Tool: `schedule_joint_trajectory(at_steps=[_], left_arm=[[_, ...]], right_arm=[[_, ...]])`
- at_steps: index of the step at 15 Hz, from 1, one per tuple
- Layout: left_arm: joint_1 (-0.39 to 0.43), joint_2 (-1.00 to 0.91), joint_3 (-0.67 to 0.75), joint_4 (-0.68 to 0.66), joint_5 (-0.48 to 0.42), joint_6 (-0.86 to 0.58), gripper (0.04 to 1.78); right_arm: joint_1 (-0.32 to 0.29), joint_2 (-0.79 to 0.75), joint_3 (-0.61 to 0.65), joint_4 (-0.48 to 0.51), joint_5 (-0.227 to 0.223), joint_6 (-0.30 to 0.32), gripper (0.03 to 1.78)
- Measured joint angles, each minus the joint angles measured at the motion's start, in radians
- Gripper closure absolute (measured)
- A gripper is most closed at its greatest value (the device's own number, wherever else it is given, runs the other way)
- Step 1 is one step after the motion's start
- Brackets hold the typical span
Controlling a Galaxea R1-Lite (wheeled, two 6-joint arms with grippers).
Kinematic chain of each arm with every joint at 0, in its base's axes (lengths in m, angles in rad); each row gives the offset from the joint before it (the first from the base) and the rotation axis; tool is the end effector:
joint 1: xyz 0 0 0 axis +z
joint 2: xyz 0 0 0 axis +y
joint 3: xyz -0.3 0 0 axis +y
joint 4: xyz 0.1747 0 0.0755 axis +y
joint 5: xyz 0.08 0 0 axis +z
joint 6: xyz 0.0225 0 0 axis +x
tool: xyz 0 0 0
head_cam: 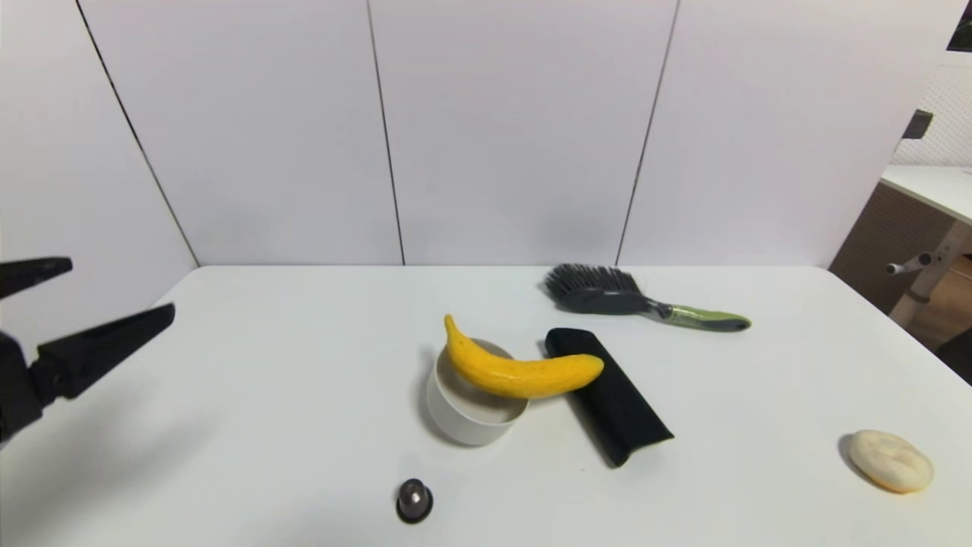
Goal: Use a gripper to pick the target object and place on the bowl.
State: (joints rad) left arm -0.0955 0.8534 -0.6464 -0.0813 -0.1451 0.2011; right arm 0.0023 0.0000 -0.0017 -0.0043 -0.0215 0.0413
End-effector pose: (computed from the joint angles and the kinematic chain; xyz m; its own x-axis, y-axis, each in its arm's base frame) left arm 0.0900 -0.0119 0.2512 0.9634 -0.2375 -0.1241 0.2573 0.9493 0.1804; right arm -0.0229 -0.0005 0.0764 0.9998 -0.0192 0.0060 0.0189 0.9990 0.0414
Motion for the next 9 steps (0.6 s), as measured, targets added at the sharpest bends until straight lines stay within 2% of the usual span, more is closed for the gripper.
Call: schedule_joint_trajectory(at_steps=[5,9], left_arm=[[0.021,-0.361,0.39,0.0,0.069,-0.096,0.13],[0.072,-0.619,0.603,0.039,0.137,-0.159,0.13]], right_arm=[[0.0,0.0,0.0,0.0,0.0,0.0,0.1],[0.0,0.0,0.0,0.0,0.0,0.0,0.1]])
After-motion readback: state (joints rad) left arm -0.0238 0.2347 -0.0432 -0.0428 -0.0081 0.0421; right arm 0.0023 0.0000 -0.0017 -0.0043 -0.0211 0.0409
